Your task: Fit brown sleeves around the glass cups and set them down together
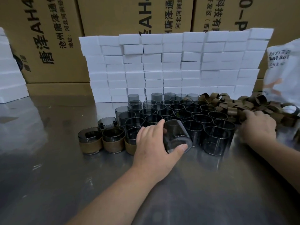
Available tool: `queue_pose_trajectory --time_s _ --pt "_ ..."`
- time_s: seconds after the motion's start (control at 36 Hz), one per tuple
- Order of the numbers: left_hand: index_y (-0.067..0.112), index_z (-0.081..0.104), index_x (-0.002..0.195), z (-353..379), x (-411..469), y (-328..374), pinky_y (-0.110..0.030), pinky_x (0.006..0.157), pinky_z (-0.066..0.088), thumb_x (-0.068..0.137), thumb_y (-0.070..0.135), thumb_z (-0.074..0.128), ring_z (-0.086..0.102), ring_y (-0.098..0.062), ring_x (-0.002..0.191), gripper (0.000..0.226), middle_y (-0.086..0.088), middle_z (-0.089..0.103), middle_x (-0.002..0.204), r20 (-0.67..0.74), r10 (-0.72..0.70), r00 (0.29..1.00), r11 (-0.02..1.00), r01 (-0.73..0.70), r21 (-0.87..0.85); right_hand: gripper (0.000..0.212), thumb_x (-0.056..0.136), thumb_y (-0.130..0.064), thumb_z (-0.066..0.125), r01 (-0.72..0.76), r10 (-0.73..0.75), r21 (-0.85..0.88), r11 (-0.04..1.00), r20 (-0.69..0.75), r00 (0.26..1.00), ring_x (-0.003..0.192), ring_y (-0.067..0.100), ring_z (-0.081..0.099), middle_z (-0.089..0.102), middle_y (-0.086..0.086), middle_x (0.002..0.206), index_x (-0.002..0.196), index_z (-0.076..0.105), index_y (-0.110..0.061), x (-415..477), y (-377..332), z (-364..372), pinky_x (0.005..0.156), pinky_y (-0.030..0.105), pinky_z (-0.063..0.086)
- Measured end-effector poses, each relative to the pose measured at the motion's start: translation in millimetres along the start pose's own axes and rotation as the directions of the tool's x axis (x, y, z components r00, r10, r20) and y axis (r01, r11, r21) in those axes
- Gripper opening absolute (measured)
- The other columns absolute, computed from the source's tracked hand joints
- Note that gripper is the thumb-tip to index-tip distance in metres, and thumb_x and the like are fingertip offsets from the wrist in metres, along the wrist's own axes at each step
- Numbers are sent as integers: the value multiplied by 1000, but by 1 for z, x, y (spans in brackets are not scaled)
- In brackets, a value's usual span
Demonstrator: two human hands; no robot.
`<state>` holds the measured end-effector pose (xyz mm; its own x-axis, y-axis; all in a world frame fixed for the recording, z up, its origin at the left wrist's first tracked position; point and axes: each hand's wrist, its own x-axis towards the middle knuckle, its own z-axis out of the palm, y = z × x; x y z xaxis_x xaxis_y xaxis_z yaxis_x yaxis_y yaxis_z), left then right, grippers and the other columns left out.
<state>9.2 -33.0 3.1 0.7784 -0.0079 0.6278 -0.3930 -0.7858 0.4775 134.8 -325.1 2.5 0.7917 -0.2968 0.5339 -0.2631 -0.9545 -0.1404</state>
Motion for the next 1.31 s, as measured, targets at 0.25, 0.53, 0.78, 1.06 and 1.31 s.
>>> queue_pose_trajectory --time_s 0.25,0.53,0.78,1.06,1.31 --pt "28 5 148 1 -1 -4 -35 106 30 83 45 58 35 -15 126 86 3 39 133 -36 -52 998 978 44 -202 52 87 -3 52 6 142 735 678 -139 980 96 21 47 46 5 115 136 37 -10 -29 -39 -77 82 31 39" --pt "14 28 128 0 -3 -1 -23 80 38 76 36 47 54 -16 93 60 12 44 102 -141 -95 985 947 46 -317 39 66 -1 41 293 -36 931 217 -292 956 88 -1 54 58 -15 90 80 53 -35 -134 -108 -132 84 23 45" --pt "9 33 121 0 -3 -1 -6 71 30 77 33 36 44 10 85 50 -5 46 105 -141 -10 990 933 -42 -357 61 82 17 44 -13 -145 994 -110 -4 989 82 -8 64 72 -19 89 73 76 -34 -154 -116 -114 62 5 46" --pt "37 24 127 3 -5 3 4 90 20 85 44 29 30 26 108 43 0 33 127 -146 90 985 918 -138 -372 61 94 7 36 -86 -187 996 -4 84 979 103 -24 48 59 -37 103 103 53 -51 -162 -122 -102 79 -2 40" --pt "45 18 132 1 -9 5 -1 97 20 83 75 12 26 20 120 58 -2 22 146 -51 150 987 895 -158 -418 47 97 -6 41 -199 -146 980 -3 197 970 106 -8 57 62 -33 102 94 62 -49 -163 -124 -97 100 32 47"
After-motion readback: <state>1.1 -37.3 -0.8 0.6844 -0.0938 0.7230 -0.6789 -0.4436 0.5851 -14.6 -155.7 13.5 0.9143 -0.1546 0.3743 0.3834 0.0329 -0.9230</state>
